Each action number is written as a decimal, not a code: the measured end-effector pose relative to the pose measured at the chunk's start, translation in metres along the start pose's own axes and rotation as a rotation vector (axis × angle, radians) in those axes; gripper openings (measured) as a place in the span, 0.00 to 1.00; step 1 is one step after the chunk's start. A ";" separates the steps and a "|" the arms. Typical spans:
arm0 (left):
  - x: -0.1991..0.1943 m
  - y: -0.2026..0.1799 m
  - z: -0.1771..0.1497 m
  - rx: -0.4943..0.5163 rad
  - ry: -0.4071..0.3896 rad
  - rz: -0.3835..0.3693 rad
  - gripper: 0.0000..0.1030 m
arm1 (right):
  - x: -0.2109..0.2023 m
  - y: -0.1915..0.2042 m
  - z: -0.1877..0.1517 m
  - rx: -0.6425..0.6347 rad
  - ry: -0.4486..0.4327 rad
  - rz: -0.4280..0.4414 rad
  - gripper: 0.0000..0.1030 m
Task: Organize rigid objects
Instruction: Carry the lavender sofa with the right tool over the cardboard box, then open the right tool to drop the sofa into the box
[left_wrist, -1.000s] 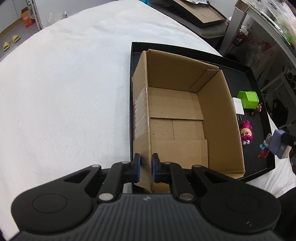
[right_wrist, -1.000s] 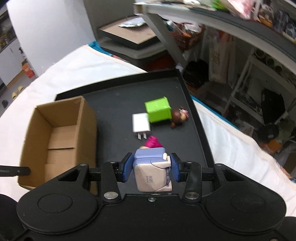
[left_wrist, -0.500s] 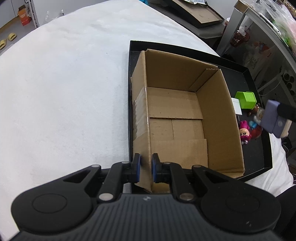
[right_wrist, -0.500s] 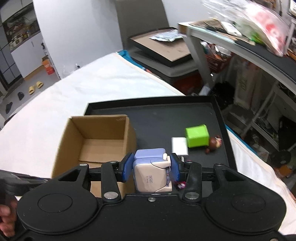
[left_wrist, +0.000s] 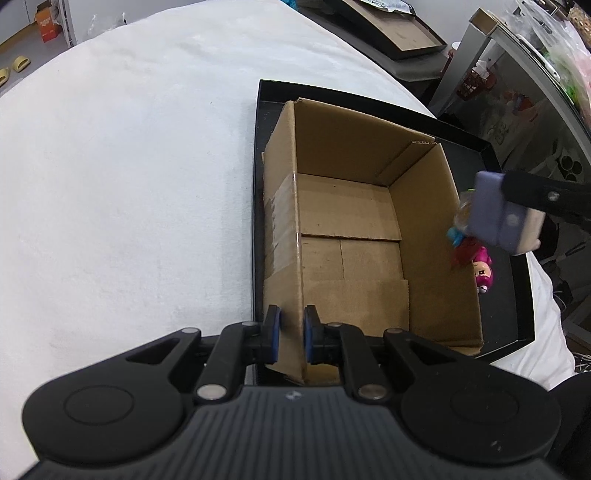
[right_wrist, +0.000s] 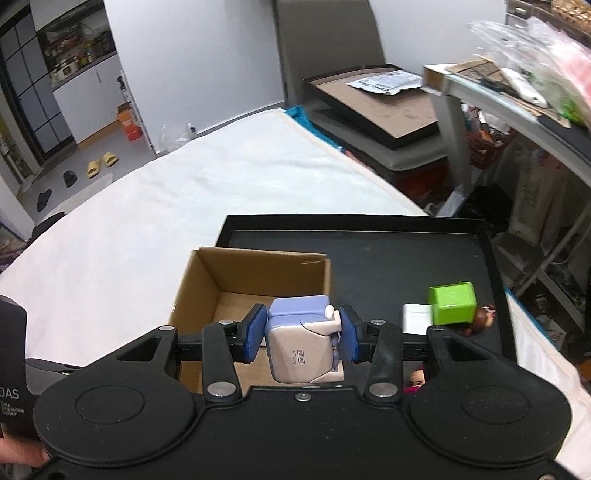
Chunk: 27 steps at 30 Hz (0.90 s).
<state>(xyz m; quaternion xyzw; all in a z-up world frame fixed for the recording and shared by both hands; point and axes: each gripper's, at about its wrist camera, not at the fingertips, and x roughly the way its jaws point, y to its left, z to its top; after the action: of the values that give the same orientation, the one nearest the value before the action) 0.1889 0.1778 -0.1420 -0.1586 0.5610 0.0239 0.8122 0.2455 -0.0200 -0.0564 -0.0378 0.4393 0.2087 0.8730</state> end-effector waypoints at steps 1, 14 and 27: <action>0.000 0.000 0.000 0.002 -0.001 0.000 0.12 | 0.002 0.003 0.000 -0.005 0.002 0.002 0.41; 0.002 0.004 0.001 -0.018 -0.002 -0.007 0.12 | 0.034 0.017 0.007 0.038 0.049 0.073 0.42; 0.004 0.003 0.000 -0.009 0.001 0.003 0.12 | 0.032 0.006 0.018 0.095 0.032 0.142 0.45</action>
<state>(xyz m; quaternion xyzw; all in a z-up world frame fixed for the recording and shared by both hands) 0.1899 0.1796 -0.1463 -0.1613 0.5615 0.0276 0.8111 0.2735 0.0008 -0.0699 0.0316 0.4641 0.2485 0.8496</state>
